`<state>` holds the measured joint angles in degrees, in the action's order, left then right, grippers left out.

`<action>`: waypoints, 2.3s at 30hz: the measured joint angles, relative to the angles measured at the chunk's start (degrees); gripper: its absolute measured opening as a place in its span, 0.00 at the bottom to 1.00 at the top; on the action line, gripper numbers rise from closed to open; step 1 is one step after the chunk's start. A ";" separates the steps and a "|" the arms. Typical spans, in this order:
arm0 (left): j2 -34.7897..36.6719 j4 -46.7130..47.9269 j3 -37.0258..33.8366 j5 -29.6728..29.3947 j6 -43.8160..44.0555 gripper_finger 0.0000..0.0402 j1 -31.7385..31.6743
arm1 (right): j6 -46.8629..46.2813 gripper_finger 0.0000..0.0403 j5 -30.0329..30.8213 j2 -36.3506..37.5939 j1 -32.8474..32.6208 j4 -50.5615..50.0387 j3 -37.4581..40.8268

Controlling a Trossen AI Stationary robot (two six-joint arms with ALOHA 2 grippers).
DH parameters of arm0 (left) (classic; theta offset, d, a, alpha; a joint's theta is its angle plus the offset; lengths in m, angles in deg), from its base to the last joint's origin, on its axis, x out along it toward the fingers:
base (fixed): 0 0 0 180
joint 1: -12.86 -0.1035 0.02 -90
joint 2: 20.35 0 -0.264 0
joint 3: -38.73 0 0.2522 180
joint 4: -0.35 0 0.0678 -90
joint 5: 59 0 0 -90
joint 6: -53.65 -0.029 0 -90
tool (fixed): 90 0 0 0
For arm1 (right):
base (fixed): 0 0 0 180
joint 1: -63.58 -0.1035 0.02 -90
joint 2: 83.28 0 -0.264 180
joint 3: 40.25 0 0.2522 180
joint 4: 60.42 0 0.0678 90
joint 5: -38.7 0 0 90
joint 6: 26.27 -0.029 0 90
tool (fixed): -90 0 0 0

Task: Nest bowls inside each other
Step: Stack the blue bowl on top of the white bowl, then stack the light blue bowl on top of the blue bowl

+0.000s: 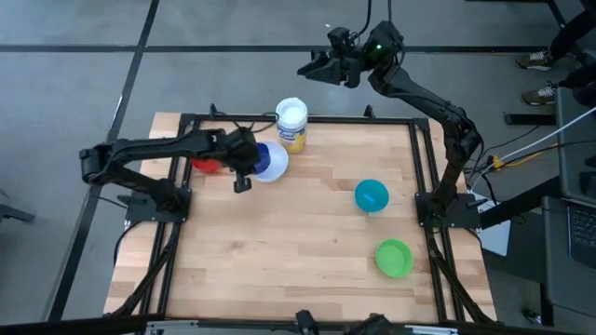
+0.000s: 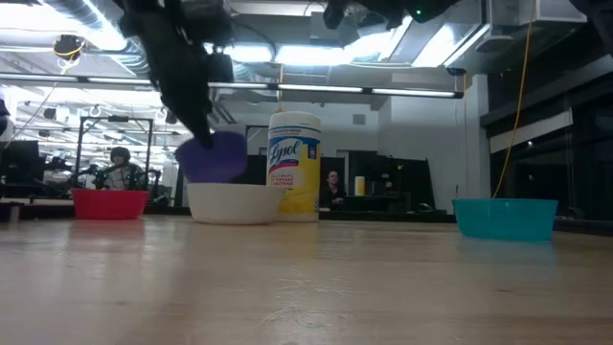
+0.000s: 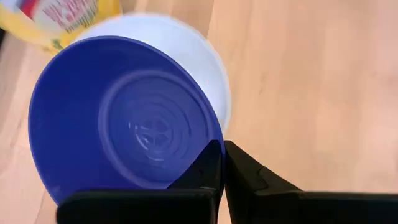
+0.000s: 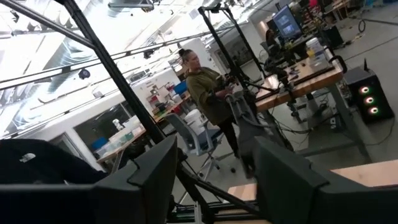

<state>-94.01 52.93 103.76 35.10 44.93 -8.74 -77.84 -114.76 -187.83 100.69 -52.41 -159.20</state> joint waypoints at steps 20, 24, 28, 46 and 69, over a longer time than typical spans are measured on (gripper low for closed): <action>-8.17 -7.30 0.02 -2.62 -4.50 0.00 -0.23 | 4.91 0.53 1.75 0.00 -1.86 -5.16 0.02; -8.23 -7.33 0.02 -2.27 -4.52 0.01 -0.27 | 5.49 0.53 1.85 0.00 -2.35 -5.15 0.02; -8.23 -7.36 0.02 -1.94 -5.05 0.05 -0.27 | 5.55 0.53 1.98 0.00 -2.35 -5.15 0.02; -4.35 -5.27 8.46 -1.58 -3.23 0.38 -0.79 | 5.55 0.53 1.45 0.33 -2.24 -4.46 0.02; 11.97 -52.34 17.67 15.54 39.50 0.38 7.05 | 23.71 0.53 -3.16 13.60 -24.97 -50.74 -2.10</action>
<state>-82.03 0.59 121.43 50.65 84.43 -1.69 -54.13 -117.92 -174.24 75.73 -103.15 -161.30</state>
